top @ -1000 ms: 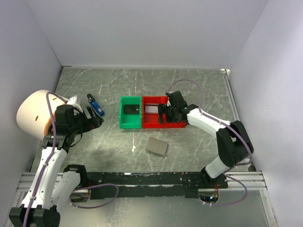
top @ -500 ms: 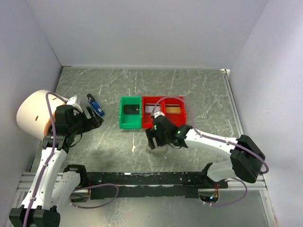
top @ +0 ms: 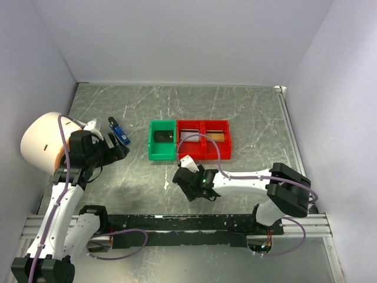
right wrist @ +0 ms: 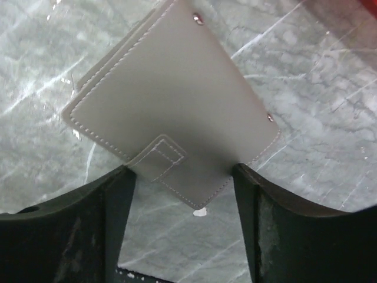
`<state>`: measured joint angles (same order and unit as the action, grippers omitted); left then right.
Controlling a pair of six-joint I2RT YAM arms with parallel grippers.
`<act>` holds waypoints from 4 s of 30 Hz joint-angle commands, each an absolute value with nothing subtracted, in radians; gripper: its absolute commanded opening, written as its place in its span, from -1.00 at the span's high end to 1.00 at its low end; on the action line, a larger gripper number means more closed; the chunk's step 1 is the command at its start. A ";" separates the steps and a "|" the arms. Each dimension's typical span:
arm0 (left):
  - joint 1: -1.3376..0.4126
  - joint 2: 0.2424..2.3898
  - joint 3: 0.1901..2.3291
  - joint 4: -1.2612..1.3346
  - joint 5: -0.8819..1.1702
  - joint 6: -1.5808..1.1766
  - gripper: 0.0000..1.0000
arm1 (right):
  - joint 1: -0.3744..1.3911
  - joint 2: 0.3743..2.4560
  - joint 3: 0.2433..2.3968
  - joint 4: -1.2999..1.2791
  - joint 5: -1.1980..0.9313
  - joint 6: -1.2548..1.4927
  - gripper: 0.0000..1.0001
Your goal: Take the credit cards out of the card holder
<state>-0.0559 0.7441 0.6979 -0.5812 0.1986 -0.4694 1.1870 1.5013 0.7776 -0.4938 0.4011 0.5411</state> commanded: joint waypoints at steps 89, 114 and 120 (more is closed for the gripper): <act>-0.140 0.744 0.717 -0.617 0.129 -0.494 -0.91 | 0.892 1.305 0.643 0.017 -0.112 0.709 1.00; -0.138 0.823 0.713 -0.584 0.237 -0.454 -0.91 | 0.786 1.079 0.481 -0.158 0.042 0.811 0.01; -0.138 0.784 0.718 -0.595 0.215 -0.460 -0.90 | 0.781 1.194 0.637 -0.198 0.248 0.988 -0.18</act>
